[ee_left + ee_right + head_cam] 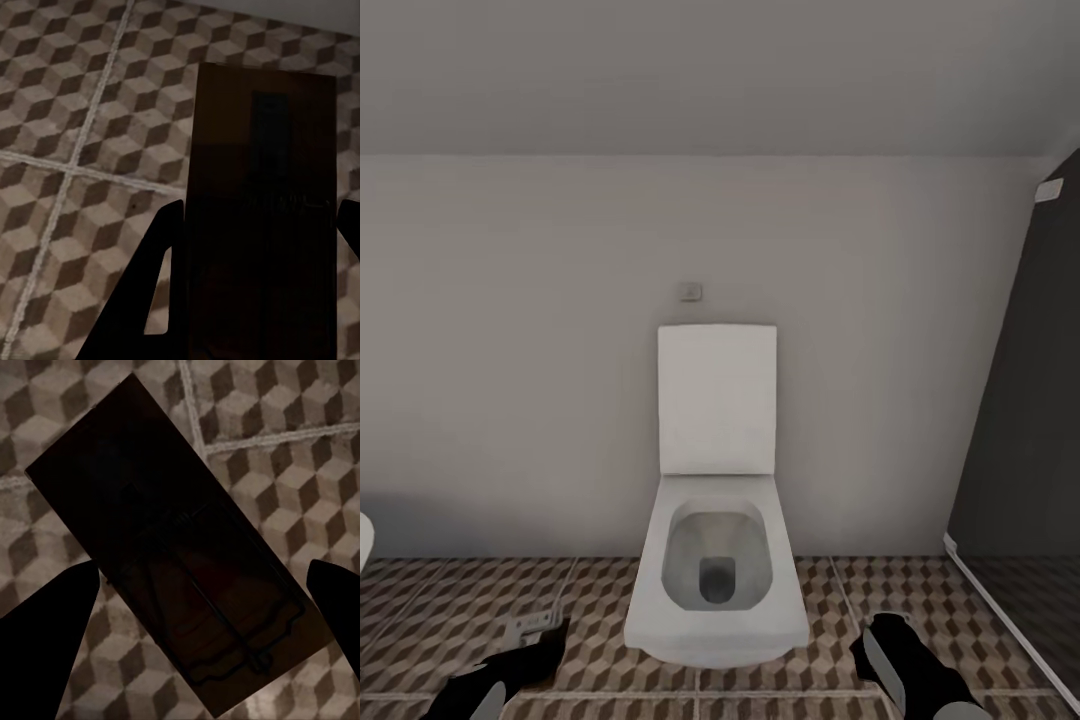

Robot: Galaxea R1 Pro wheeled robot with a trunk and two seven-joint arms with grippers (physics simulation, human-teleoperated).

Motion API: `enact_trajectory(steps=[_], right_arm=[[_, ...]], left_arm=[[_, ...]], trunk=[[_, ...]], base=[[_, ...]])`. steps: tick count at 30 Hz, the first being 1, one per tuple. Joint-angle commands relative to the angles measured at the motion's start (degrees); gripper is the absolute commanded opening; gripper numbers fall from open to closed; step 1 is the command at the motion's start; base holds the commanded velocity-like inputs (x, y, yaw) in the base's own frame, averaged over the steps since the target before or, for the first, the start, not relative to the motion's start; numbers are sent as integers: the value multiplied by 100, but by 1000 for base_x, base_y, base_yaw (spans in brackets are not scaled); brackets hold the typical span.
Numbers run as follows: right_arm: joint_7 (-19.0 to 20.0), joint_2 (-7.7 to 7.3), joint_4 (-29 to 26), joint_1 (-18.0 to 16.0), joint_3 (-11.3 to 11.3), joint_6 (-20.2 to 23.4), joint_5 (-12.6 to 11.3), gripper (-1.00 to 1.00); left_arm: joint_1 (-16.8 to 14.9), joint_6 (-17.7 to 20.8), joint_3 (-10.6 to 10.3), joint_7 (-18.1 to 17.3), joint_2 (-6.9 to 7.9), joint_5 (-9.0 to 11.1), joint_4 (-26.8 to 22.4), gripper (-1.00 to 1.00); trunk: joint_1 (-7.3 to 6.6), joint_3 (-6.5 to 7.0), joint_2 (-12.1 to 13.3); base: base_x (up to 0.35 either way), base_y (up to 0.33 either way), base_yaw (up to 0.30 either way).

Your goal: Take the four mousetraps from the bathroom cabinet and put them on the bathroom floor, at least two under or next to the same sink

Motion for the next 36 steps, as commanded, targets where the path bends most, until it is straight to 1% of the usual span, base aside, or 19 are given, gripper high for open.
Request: enact_trajectory(steps=[1, 9, 13, 21, 24, 26, 28, 31, 32, 34, 35, 36], right_arm=[[-43, 2, -9, -4, 2, 13, -59, -100], [-48, 7, -10, -3, 2, -17, -59, -100], [-50, 7, -6, -5, 2, -144, -59, -100], [-50, 7, -6, -3, 2, -225, -59, -100], [-50, 7, -6, -5, 2, -375, -56, -100], [-50, 9, -6, -6, 2, -618, -50, -100], [-52, 8, -9, -5, 2, -774, -28, -100], [-57, 12, -22, -7, 2, -923, 31, -100], [-57, 13, -35, -7, 2, -937, 36, -100], [-58, 15, -123, -8, 2, -986, 47, -100], [-64, 18, -232, -17, 2, -1007, 51, -100], [-69, 25, -307, -42, 2, -1014, 52, -100]], left_arm=[[-3, 14, -27, 71, 8, 49, -11, -100], [-3, 8, -28, 71, 8, 42, -19, -100], [-3, 54, -32, 71, 9, 28, -77, -100], [-3, 72, -33, 73, 8, 23, -114, -100], [-3, 76, -33, 73, 13, 20, -160, -100], [-3, 96, -33, 70, 29, 18, -300, -100], [-3, 163, -31, 67, 43, 20, -462, -100], [-3, 488, -22, 73, 41, 24, -723, -100], [-5, 535, -21, 80, 32, 20, -751, -100], [-37, 679, -23, 247, -5, -2, -817, -100], [-55, 770, -24, 452, -29, -9, -841, -100], [-67, 831, -26, 557, -41, -15, -852, -100]], trunk=[[1, -30, -5], [22, -207, -16], [32, -295, -21], [53, -473, -32], [60, -539, -36], [60, -539, -36], [60, -539, -36], [60, -539, -36], [60, -539, -36], [60, -539, -36], [60, -539, -36], [60, -539, -36]], base=[[0, 0, 0], [0, 0, 0], [0, 0, 0], [0, 0, 0], [0, 0, 0], [0, 0, 0], [0, 0, 0], [0, 0, 0], [0, 0, 0], [0, 0, 0], [0, 0, 0], [0, 0, 0]])
